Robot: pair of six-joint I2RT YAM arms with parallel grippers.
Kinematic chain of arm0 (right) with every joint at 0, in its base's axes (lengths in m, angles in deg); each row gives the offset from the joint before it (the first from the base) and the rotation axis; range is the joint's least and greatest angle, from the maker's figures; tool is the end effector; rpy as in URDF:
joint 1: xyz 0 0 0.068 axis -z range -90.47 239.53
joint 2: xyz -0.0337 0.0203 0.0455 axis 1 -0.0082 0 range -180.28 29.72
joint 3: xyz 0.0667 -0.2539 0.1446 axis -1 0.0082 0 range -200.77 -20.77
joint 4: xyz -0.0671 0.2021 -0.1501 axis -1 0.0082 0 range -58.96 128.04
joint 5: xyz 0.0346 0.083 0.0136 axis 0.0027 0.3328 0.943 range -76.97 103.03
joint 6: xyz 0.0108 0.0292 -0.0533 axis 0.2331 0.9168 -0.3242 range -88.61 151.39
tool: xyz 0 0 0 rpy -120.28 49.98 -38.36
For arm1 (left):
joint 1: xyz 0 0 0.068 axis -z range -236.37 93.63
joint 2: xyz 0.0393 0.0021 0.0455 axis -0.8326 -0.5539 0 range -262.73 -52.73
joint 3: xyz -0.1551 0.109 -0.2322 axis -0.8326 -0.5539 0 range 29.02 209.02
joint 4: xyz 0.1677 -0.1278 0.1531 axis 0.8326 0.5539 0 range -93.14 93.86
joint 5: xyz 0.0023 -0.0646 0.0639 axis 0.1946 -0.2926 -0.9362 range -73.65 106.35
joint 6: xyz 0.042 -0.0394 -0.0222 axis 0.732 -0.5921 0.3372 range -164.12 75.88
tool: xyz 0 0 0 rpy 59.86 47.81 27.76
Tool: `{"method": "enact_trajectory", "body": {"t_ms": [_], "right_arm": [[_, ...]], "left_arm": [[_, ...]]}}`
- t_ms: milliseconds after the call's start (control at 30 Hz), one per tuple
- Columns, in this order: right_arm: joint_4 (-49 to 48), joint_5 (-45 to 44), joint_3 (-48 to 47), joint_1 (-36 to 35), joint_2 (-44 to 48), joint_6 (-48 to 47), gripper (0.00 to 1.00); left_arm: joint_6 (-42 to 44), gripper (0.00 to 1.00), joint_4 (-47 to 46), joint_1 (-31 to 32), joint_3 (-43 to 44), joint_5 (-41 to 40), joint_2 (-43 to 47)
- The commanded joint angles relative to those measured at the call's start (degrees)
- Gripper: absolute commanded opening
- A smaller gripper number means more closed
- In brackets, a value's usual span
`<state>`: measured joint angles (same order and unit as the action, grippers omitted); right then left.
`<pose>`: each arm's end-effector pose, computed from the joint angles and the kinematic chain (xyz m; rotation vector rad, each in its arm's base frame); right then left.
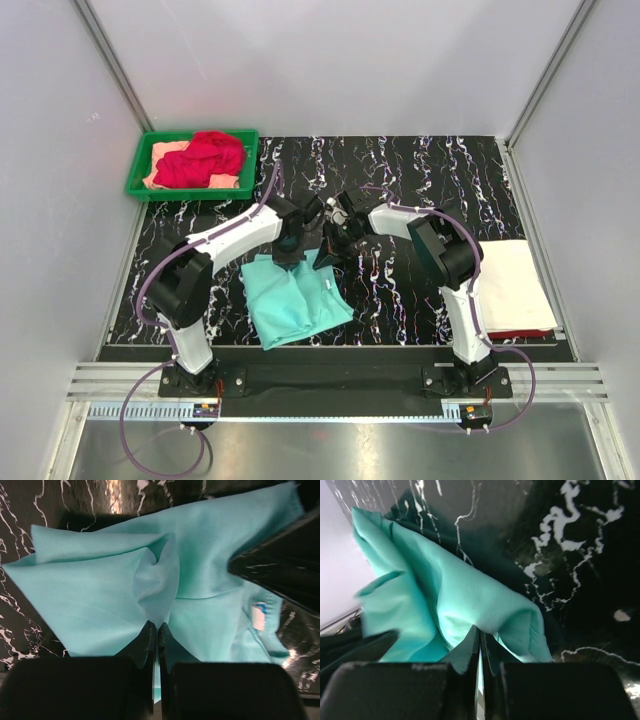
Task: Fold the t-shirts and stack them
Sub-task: Fold the tshirt
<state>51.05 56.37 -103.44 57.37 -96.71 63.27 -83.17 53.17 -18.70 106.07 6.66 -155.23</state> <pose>0.3714 0.2711 0.1260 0.2684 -2.8216 -1.2994 0.2791 -0.2054 0.2290 -0.0531 2.9232 0.0637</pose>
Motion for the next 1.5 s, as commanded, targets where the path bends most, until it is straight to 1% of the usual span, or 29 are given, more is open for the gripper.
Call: {"method": "enact_trajectory", "body": {"t_ms": [0,67,233,367,433,600,867,967,1000,1100,1233,1333,1400,1433,1467], "right_arm": [[2.4,-0.7,-2.49,-0.36,-1.01,-2.0,0.06],[2.14,-0.79,-1.97,-0.36,-1.19,-1.82,0.06],[2.75,-0.44,-2.32,-0.36,-1.54,-1.82,0.06],[5.64,-1.4,-4.15,-0.27,-0.66,-2.43,0.06],[7.05,-2.2,-4.69,-0.01,0.22,-2.52,0.06],[7.15,-1.94,-5.48,0.78,0.57,-2.0,0.06],[6.88,-1.58,-6.71,1.05,-1.89,-1.2,0.06],[6.97,-1.76,-6.27,1.49,-2.24,-1.47,0.05],[7.23,-1.76,-6.18,1.49,-2.15,-1.47,0.05],[7.59,-2.37,-4.78,2.54,-1.1,-1.82,0.05],[10.22,-2.64,-2.67,5.17,1.71,-1.99,0.06],[12.76,-2.2,-1.88,8.16,4.78,-3.05,0.09],[15.57,-2.02,-3.36,10.09,6.45,-5.24,0.14],[18.46,-2.37,-3.98,10.62,7.07,-6.29,0.15],[19.88,-2.81,-4.94,10.98,7.6,-7.87,0.18]], "left_arm": [[-0.59,0.0,1.08,-0.23,6.17,-0.33,3.18],[-0.77,0.0,0.9,-0.23,7.92,0.73,2.66],[-0.68,0.0,0.11,0.03,10.57,2.84,-2.61],[0.55,0.0,-0.85,0.65,12.5,4.07,-5.6],[1.08,0.0,-1.29,1.18,12.94,5.38,-6.48],[1.34,0.0,-3.05,1.97,12.41,8.19,-7.36],[1.52,0.0,-2.44,3.64,16.37,9.17,-9.91],[1.34,0.0,-2.87,4.34,16.9,9.34,-10.7],[1.26,0.0,-3.22,4.43,16.81,11.17,-10.79],[1.52,0.0,-3.67,4.69,17.25,11.54,-12.55],[1.78,0.05,-5.15,4.69,16.99,11.28,-13.17],[2.22,0.07,-6.3,4.69,17.16,10.75,-12.9],[2.57,0.12,-7.0,4.61,17.42,12.06,-12.64],[2.75,0.2,-7.88,4.6,17.34,12.07,-12.29],[2.75,0.26,-8.32,4.69,17.16,12.24,-11.24]]}}
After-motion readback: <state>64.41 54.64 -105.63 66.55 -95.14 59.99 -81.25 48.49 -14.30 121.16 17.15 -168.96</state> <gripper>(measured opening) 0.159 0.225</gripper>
